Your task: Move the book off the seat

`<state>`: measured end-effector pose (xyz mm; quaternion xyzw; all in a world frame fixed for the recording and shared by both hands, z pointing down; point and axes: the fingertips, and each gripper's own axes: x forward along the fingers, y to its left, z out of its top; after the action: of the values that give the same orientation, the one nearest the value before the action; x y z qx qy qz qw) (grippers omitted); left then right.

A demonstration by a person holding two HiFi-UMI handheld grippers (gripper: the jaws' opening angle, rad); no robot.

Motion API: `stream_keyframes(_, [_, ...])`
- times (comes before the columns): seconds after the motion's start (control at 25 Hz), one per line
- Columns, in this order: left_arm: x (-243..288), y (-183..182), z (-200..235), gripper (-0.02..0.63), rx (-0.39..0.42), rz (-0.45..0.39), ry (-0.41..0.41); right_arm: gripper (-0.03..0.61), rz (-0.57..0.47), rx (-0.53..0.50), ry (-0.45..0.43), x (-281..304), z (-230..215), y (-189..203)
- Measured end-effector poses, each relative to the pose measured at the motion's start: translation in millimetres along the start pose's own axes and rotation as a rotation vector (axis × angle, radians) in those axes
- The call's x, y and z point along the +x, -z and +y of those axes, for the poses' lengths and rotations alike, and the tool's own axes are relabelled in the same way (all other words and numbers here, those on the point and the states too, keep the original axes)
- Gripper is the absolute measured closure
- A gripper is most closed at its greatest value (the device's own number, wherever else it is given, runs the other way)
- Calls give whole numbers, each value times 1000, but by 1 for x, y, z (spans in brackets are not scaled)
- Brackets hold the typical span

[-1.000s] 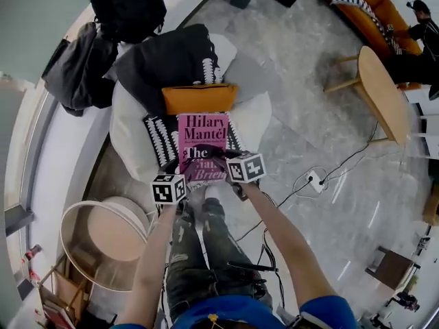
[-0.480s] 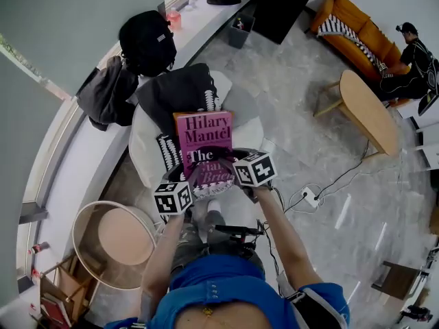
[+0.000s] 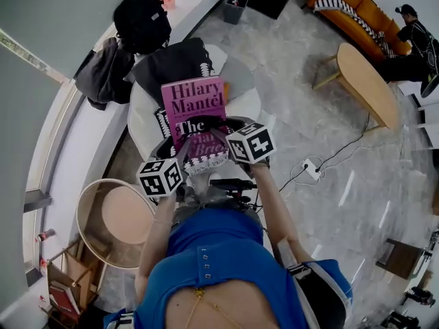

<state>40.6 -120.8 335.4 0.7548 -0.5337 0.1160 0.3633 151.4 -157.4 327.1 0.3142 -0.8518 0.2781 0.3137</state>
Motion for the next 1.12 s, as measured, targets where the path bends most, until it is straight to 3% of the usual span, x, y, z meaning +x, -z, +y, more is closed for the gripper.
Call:
stream_keyframes(0.28, [-5,4,-5,383,-22,-7,8,400,-8,-55,38,-10,7,-1])
stream_keyframes(1.12, [-13,7,-23,383,-2,-46,10,399,-53,-45,37,-29,7,7])
